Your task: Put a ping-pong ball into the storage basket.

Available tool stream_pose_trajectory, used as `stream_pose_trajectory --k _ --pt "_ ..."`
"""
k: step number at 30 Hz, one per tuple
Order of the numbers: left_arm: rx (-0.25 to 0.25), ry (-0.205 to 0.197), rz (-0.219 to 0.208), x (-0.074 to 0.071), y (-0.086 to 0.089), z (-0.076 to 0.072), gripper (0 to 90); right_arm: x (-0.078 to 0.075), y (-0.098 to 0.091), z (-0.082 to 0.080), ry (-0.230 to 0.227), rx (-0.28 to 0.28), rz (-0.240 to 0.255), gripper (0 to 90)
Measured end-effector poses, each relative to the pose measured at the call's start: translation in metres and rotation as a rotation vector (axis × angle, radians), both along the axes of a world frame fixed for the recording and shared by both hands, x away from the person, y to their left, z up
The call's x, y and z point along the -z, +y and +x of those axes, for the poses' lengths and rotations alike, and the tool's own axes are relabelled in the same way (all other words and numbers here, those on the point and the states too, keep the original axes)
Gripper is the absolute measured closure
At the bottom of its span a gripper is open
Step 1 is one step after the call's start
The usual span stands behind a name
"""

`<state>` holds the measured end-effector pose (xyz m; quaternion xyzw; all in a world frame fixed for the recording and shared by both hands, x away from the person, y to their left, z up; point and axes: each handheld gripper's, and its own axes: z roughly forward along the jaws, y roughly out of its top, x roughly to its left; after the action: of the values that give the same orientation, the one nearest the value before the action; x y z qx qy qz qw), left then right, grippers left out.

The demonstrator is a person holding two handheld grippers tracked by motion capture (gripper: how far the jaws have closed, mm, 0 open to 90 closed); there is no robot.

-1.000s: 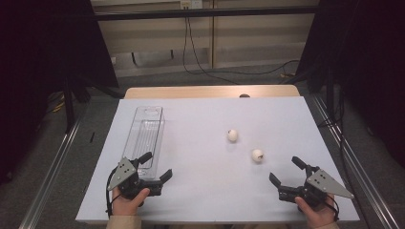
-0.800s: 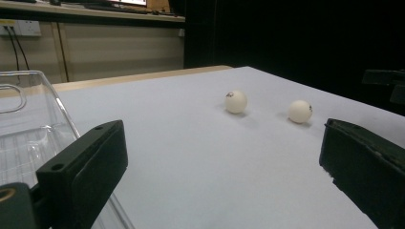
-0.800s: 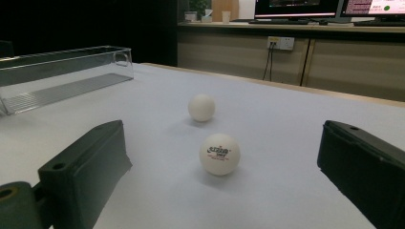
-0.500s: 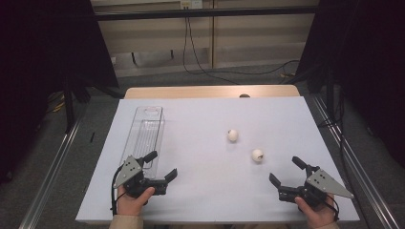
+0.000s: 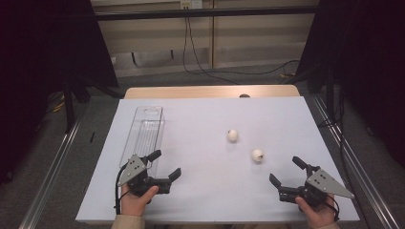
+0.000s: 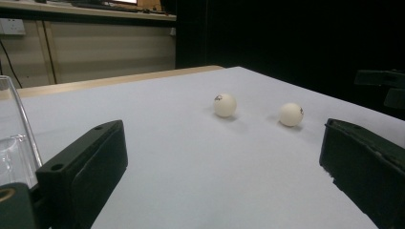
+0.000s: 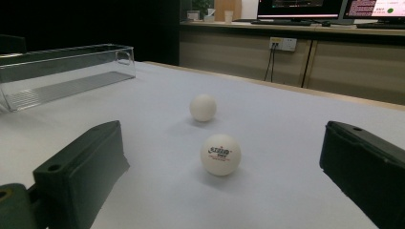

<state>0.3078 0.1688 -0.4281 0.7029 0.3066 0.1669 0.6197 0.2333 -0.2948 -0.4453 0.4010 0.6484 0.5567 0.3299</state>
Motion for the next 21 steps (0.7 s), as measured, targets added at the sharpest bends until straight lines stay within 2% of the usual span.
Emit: stream_pose_trajectory --k 21 --pt "0.029 0.013 0.012 0.000 -0.018 0.007 2.0 0.000 -0.001 0.000 -0.002 -0.013 -0.004 0.4"
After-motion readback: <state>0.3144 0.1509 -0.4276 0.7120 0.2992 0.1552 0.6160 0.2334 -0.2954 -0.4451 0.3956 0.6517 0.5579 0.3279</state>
